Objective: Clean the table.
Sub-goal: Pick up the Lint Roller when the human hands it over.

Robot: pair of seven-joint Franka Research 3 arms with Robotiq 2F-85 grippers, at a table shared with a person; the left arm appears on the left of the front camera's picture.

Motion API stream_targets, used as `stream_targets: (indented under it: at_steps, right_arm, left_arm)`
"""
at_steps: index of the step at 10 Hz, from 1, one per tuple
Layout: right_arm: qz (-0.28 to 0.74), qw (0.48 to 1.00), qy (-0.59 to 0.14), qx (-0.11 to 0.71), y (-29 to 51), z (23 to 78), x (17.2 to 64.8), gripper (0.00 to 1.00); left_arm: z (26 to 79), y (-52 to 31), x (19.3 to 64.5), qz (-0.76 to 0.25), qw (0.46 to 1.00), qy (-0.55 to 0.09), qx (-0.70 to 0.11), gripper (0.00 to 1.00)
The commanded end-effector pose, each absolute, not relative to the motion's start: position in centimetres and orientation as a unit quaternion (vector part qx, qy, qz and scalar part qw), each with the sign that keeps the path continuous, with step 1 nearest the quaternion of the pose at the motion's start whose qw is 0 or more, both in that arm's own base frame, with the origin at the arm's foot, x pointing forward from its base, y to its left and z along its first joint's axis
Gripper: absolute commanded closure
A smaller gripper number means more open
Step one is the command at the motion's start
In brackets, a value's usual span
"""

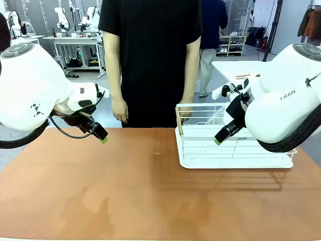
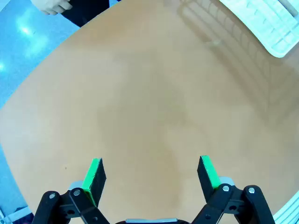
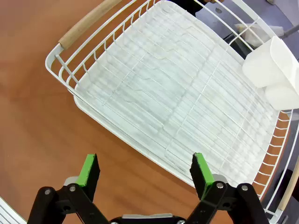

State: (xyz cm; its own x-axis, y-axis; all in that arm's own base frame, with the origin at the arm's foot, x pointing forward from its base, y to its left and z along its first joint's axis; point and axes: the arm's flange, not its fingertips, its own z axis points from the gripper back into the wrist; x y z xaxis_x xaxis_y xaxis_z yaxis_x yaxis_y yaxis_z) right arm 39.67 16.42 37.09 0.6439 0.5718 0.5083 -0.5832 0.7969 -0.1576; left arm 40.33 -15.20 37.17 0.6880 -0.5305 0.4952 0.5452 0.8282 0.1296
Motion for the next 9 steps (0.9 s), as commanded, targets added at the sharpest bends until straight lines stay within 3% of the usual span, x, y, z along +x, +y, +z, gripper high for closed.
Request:
stream_targets:
  at_steps: [1, 9]
  right_arm:
    - [0.318, 0.907, -0.277, 0.01, 16.42, 37.1, 39.67, 0.0]
    - [0.318, 0.907, -0.277, 0.01, 16.42, 37.1, 39.67, 0.0]
  left_arm:
    - [37.17, -15.22, 40.33, -0.293, 0.919, -0.265, -0.014, 0.0]
    - [37.17, -15.22, 40.33, -0.293, 0.919, -0.265, -0.014, 0.0]
